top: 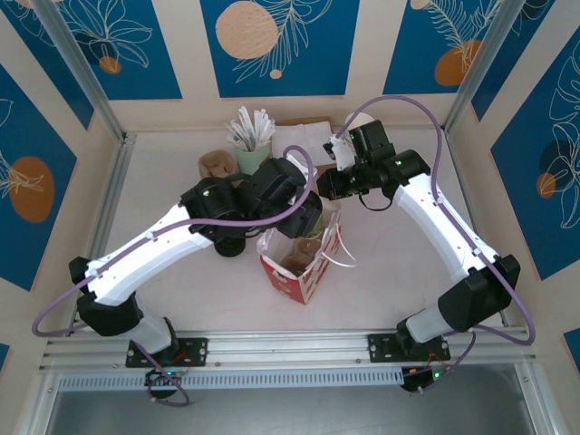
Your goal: Pack the takeout coffee
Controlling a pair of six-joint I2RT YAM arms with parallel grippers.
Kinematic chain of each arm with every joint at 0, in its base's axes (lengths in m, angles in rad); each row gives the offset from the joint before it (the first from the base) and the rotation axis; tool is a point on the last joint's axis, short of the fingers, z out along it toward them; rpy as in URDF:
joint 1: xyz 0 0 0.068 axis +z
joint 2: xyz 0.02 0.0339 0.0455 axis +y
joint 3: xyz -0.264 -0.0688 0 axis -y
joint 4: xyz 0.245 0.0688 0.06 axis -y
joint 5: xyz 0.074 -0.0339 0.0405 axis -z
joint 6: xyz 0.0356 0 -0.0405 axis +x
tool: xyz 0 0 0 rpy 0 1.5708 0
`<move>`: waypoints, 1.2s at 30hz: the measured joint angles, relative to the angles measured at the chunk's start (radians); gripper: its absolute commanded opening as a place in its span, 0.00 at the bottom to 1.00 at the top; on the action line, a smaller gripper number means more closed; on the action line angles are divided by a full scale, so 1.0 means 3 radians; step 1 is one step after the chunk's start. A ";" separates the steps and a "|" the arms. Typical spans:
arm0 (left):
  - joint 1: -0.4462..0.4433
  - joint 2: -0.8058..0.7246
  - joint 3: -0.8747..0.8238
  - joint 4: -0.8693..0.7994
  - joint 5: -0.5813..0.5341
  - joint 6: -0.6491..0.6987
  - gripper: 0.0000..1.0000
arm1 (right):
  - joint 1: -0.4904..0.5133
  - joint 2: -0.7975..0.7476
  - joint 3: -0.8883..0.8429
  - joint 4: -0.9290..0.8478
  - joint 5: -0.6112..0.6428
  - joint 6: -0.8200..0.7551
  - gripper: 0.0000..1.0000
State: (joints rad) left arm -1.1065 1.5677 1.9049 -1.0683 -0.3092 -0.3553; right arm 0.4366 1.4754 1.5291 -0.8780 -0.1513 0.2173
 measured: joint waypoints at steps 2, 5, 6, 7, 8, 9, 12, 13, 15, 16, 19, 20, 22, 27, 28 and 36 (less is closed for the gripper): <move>0.0000 0.0003 -0.0118 0.0095 -0.0028 -0.0001 0.66 | 0.0001 0.0000 0.0000 0.0000 -0.0019 0.0003 0.10; 0.0000 0.0003 -0.0281 0.0217 -0.0061 -0.0003 0.66 | 0.0006 0.0000 0.0000 0.0000 -0.0032 0.0014 0.10; 0.0000 0.0004 -0.0324 0.0251 -0.0071 -0.0003 0.66 | 0.0008 0.0000 0.0000 0.0000 -0.0033 0.0015 0.10; 0.0000 0.0009 -0.0365 0.0284 -0.0085 -0.0004 0.66 | 0.0009 0.0000 0.0000 0.0001 -0.0036 0.0018 0.10; 0.0000 0.0017 -0.0397 0.0314 -0.0100 -0.0005 0.66 | 0.0010 0.0000 0.0000 0.0004 -0.0043 0.0025 0.10; 0.0000 0.0022 -0.0423 0.0346 -0.0116 -0.0006 0.66 | 0.0010 0.0000 0.0000 0.0010 -0.0046 0.0028 0.10; 0.0000 0.0022 -0.0549 0.0470 -0.0163 -0.0018 0.65 | 0.0027 0.0000 -0.0001 0.0013 -0.0057 0.0028 0.10; 0.0000 0.0022 -0.0599 0.0520 -0.0181 -0.0029 0.65 | 0.0037 -0.0001 -0.0006 0.0024 -0.0062 0.0027 0.10; 0.0000 0.0022 -0.0696 0.0601 -0.0201 -0.0041 0.65 | 0.0064 -0.0014 -0.0031 0.0056 -0.0084 0.0024 0.10; 0.0000 0.0022 -0.0754 0.0657 -0.0201 -0.0048 0.65 | 0.0079 -0.0024 -0.0043 0.0083 -0.0100 0.0023 0.10; -0.0011 0.0042 -0.0852 0.0750 -0.0223 -0.0097 0.65 | 0.0113 -0.0052 -0.0066 0.0126 -0.0116 0.0008 0.10; -0.0020 0.0058 -0.0862 0.0773 -0.0235 -0.0107 0.65 | 0.0117 -0.0060 -0.0067 0.0136 -0.0120 0.0006 0.10; -0.0050 0.0103 -0.0866 0.0821 -0.0264 -0.0132 0.65 | 0.0117 -0.0069 -0.0067 0.0151 -0.0122 0.0000 0.10; -0.0136 0.0174 -0.0866 0.0871 -0.0360 -0.0245 0.65 | 0.0109 -0.0069 -0.0075 0.0155 -0.0109 -0.0003 0.10; -0.0148 0.0174 -0.0866 0.0870 -0.0381 -0.0270 0.65 | 0.0109 -0.0069 -0.0075 0.0159 -0.0111 -0.0003 0.10; -0.0182 0.0136 -0.0870 0.0828 -0.0496 -0.0359 0.65 | 0.0116 -0.0069 -0.0075 0.0159 -0.0112 0.0000 0.10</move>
State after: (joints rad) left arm -1.1610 1.6085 1.6440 -0.8200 -0.4580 -0.4629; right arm 0.4713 1.4548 1.5066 -0.8303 -0.1848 0.2173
